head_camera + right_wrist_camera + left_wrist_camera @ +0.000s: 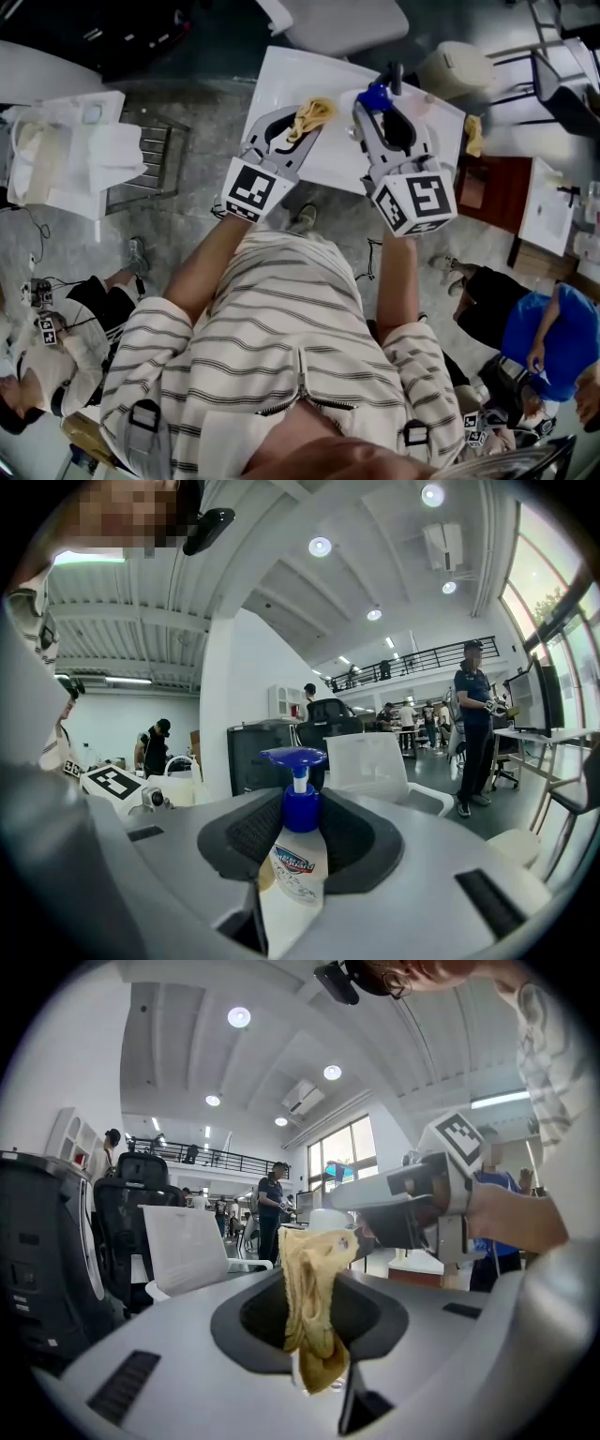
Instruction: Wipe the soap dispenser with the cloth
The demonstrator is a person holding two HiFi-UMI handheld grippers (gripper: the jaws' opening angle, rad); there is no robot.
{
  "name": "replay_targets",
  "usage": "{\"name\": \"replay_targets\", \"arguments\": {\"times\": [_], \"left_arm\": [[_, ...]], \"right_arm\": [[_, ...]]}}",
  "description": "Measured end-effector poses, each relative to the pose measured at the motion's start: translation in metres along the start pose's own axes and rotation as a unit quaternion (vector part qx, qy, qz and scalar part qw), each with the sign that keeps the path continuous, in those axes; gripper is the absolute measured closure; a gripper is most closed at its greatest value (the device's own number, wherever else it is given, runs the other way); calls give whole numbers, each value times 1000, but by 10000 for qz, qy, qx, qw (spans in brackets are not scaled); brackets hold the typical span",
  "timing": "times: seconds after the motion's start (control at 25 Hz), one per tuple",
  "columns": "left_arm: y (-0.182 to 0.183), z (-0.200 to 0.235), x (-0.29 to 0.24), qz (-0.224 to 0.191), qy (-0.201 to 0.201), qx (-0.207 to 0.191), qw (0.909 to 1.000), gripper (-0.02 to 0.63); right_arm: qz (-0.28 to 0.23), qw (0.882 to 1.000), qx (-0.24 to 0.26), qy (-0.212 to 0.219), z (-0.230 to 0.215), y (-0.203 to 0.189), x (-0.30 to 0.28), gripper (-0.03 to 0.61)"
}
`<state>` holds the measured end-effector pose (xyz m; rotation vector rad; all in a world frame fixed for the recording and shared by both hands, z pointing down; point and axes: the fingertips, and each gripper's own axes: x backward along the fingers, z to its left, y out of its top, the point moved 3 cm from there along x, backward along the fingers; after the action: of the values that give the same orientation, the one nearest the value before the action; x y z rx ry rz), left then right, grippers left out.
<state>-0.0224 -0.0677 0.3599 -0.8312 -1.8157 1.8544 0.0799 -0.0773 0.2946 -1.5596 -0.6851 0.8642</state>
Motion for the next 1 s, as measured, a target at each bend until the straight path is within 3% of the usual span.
{"name": "replay_targets", "arguments": {"times": [0.2,0.36,0.6,1.0], "left_arm": [[6,5,-1,-83,-231,9,9997,520],[7,7,-7,-67,-648,-194,9977,520],[5,5,-21,25,-1466,-464,9881,520],[5,2,-29,-90,-2060,-397,9777,520]], "right_arm": [[76,9997,77,225,5,-7,7,454],[82,9993,55,372,7,-14,7,454],[107,9982,164,575,3,-16,10,454],[80,9962,211,846,7,-16,15,454]]}}
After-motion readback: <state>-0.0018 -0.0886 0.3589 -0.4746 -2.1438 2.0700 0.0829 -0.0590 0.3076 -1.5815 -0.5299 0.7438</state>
